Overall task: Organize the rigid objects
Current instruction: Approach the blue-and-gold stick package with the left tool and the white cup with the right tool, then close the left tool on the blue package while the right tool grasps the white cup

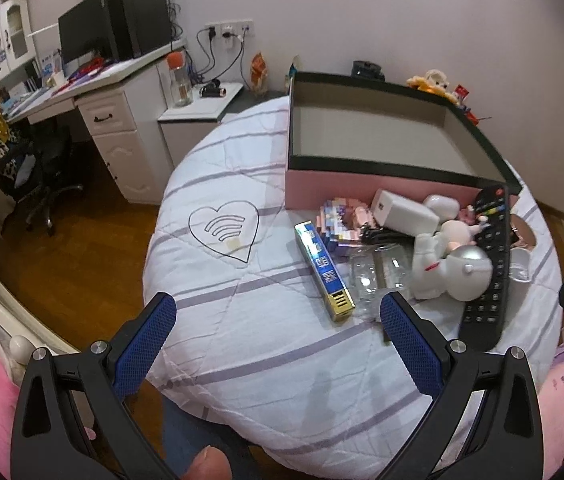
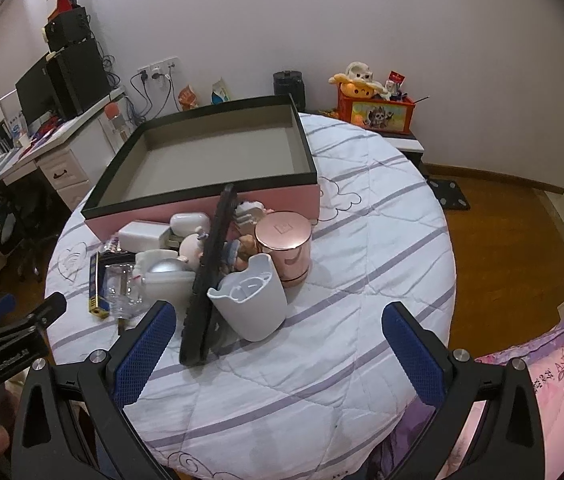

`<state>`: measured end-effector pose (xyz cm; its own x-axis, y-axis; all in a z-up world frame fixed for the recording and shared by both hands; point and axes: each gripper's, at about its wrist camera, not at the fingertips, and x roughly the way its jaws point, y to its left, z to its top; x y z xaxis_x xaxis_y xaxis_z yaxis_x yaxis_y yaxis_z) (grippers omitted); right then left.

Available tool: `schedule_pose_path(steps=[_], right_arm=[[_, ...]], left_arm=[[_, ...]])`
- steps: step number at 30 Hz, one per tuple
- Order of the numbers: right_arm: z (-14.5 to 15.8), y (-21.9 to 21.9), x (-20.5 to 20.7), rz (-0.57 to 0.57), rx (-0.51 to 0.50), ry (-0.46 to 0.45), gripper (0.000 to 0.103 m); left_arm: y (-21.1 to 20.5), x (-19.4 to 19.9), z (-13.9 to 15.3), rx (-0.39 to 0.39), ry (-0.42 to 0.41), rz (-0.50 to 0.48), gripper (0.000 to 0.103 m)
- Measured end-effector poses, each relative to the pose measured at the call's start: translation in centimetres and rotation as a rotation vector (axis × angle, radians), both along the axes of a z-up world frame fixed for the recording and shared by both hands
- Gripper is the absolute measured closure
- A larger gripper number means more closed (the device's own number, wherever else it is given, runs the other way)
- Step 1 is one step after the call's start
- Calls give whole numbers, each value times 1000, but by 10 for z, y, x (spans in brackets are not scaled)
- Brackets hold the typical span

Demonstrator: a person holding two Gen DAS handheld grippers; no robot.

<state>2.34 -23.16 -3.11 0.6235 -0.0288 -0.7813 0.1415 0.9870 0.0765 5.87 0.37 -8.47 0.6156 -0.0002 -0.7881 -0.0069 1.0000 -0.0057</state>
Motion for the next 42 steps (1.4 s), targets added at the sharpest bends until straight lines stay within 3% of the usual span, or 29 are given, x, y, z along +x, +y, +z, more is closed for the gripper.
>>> schedule_pose_path(steps=[11, 15, 24, 37, 42], right_arm=[[-22, -4, 14, 21, -1, 49, 4], [-34, -4, 19, 38, 2, 75, 12], [-55, 1, 35, 83, 4, 111, 21], [-46, -4, 32, 92, 21, 100, 21], [-48, 1, 32, 99, -6, 96, 21]], left_arm=[[1, 29, -29, -11, 55, 26, 0], [4, 39, -39, -27, 71, 44, 0], [6, 56, -52, -40, 97, 67, 0], [6, 42, -41, -16, 77, 43, 0], [5, 47, -49, -25, 98, 40, 0]])
